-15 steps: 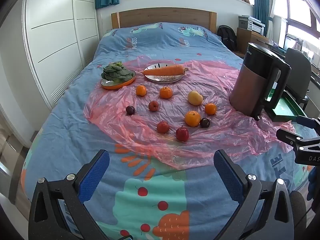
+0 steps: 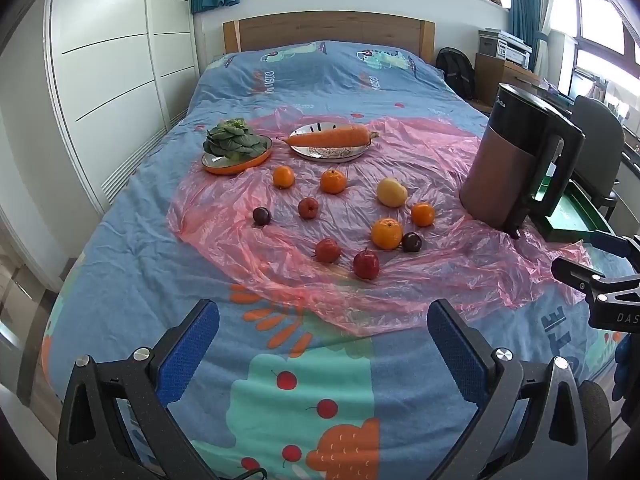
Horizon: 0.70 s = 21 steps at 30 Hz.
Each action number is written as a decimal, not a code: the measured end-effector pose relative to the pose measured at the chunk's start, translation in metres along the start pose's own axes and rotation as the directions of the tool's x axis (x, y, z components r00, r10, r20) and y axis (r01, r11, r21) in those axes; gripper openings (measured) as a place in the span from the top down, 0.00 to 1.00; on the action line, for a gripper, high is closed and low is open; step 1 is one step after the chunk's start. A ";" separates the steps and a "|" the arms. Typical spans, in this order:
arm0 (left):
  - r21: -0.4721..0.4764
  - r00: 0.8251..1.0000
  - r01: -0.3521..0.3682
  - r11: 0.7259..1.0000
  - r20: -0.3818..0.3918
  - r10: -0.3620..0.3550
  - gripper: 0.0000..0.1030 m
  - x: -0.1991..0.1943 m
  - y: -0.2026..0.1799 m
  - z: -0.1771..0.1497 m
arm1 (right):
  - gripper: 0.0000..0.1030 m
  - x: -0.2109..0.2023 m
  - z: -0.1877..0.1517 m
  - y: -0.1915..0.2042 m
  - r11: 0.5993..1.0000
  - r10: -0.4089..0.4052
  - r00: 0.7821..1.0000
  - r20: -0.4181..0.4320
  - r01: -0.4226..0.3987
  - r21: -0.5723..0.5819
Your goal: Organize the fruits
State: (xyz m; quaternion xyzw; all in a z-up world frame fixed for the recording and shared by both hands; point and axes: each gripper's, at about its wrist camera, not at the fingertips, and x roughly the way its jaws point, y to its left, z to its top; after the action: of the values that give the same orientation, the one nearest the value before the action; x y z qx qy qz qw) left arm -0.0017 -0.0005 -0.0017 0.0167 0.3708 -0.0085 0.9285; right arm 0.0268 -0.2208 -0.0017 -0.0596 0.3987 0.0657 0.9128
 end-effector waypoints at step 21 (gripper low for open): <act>-0.005 1.000 0.002 1.000 -0.021 -0.002 0.01 0.003 -0.001 -0.004 | 0.00 0.002 -0.002 0.004 1.000 0.004 1.000 -0.010 -0.004 -0.006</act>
State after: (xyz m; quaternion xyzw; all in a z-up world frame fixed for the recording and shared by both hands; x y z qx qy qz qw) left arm -0.0022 -0.0015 -0.0067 0.0139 0.3804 -0.0084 0.9247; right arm 0.0261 -0.2175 -0.0050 -0.0617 0.4032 0.0684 0.9104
